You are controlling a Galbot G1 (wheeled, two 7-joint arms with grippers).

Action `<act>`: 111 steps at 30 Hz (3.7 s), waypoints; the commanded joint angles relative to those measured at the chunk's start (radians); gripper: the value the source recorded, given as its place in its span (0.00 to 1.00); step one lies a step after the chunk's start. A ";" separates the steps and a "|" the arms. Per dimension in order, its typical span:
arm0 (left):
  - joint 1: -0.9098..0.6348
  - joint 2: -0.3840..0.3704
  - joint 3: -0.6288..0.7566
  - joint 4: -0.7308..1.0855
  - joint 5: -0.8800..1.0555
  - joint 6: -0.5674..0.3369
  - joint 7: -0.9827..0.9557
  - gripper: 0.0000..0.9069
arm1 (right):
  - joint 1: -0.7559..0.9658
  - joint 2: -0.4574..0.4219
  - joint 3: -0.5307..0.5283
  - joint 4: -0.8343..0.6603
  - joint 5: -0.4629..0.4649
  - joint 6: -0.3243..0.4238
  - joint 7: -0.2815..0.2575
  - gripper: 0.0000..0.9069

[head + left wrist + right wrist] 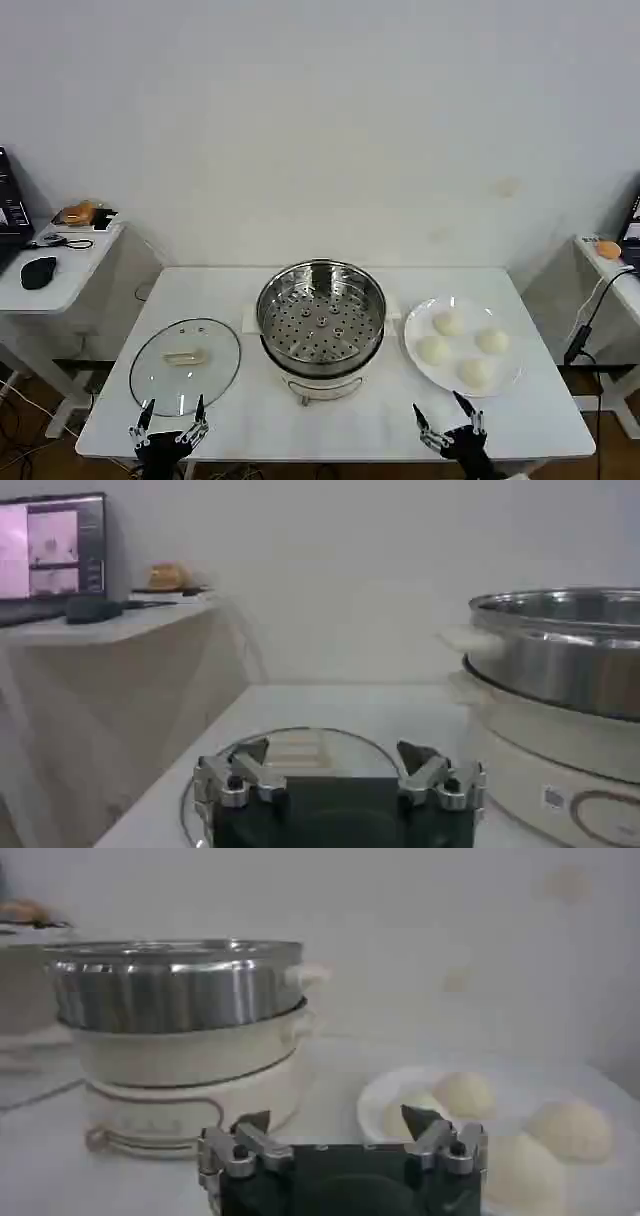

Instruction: Take steamed baozi put them in steamer then cover it.

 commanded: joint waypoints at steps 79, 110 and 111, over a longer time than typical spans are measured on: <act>-0.060 -0.021 -0.029 0.004 0.230 0.072 0.161 1.00 | 1.660 -0.303 -1.232 -1.050 -0.558 -0.136 -0.824 0.78; -0.048 -0.011 -0.027 -0.015 0.227 0.078 0.160 1.00 | 1.812 -0.422 -1.303 -0.879 -0.404 -0.160 -0.877 0.68; -0.048 -0.010 -0.026 -0.015 0.227 0.078 0.160 1.00 | 1.840 -0.437 -1.313 -0.857 -0.387 -0.162 -0.877 0.68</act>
